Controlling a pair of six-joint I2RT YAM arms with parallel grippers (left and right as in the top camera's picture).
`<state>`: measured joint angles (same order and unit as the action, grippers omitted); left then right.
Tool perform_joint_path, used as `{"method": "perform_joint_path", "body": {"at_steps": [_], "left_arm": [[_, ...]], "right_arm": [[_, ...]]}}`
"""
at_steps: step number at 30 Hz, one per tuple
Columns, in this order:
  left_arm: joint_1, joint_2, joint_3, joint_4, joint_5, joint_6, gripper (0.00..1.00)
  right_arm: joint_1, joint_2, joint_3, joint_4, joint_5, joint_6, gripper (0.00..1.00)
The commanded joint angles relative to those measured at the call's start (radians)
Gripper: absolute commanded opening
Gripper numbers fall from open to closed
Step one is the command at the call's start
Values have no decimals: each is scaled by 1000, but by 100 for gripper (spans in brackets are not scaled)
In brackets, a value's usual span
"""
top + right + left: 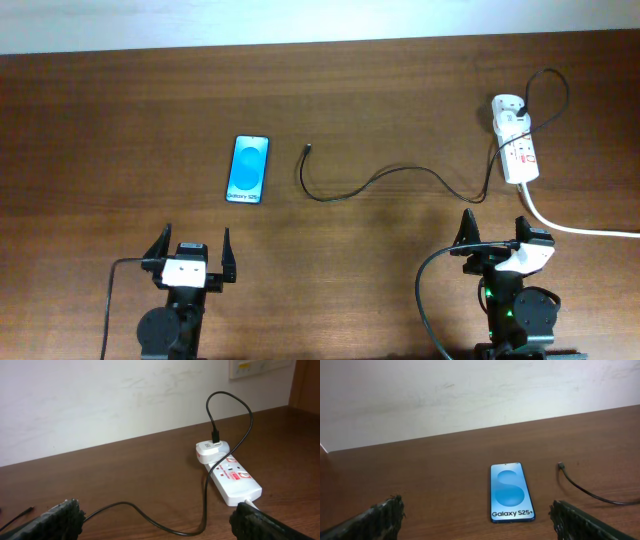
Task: Plug charger to phone and switch on socket
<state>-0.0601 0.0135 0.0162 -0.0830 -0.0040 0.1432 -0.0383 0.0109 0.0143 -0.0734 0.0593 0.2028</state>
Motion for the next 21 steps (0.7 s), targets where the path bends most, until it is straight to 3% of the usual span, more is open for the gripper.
{"method": "perform_joint_path", "body": {"at_steps": [1, 21], "left_arm": [[4, -8, -7, -1, 5, 19, 99], [4, -8, -7, 14, 5, 19, 99]], "right_arm": [[6, -7, -9, -3, -2, -1, 98], [6, -7, -9, -3, -2, -1, 98]]}}
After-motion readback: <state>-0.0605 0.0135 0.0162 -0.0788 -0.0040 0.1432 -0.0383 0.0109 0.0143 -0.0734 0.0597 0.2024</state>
